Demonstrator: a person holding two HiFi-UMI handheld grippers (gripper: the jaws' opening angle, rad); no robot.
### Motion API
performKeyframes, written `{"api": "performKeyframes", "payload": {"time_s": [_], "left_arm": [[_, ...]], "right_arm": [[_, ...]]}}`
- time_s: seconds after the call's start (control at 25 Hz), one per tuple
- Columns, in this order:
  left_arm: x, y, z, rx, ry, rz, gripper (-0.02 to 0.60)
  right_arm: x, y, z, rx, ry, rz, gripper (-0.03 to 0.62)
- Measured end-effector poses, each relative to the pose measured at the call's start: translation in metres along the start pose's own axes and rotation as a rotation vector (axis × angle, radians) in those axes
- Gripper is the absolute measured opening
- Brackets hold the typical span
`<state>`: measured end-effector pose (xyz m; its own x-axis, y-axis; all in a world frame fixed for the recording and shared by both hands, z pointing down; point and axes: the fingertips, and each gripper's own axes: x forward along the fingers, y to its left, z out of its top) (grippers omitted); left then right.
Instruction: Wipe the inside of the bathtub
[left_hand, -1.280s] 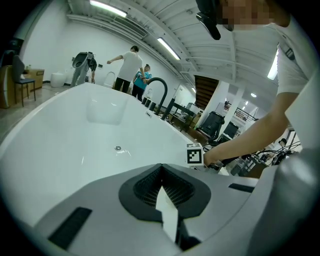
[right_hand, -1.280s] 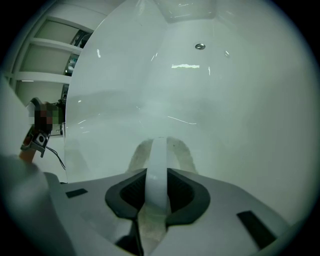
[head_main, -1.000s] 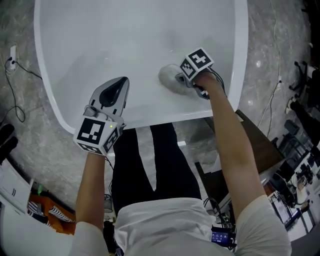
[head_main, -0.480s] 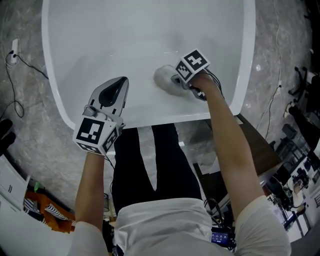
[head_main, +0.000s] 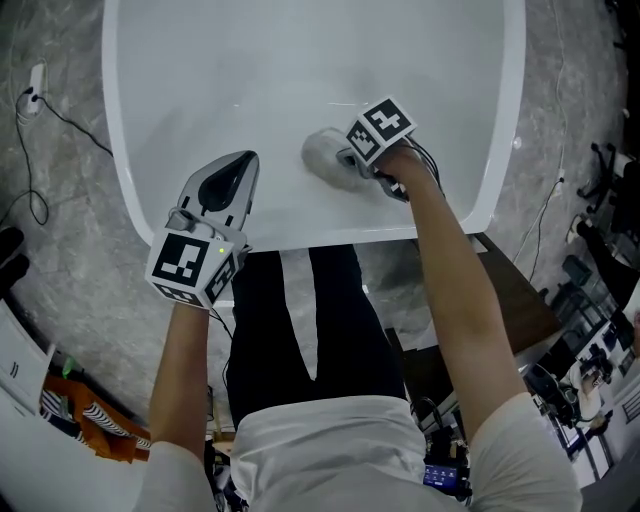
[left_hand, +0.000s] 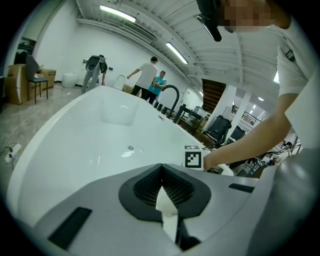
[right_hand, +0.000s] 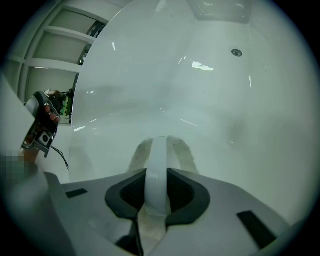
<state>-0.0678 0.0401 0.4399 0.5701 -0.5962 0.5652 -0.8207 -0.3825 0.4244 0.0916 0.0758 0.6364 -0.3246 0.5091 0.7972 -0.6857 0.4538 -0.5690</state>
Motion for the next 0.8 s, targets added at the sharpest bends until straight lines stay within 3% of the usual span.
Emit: {"api": "performKeyframes", "payload": {"time_s": [0.8], "left_arm": [[-0.042, 0.053, -0.003, -0.031, -0.019, 0.071, 0.006]], "right_arm": [[0.03, 0.066, 0.048, -0.093, 0.01, 0.044, 0.095]]}}
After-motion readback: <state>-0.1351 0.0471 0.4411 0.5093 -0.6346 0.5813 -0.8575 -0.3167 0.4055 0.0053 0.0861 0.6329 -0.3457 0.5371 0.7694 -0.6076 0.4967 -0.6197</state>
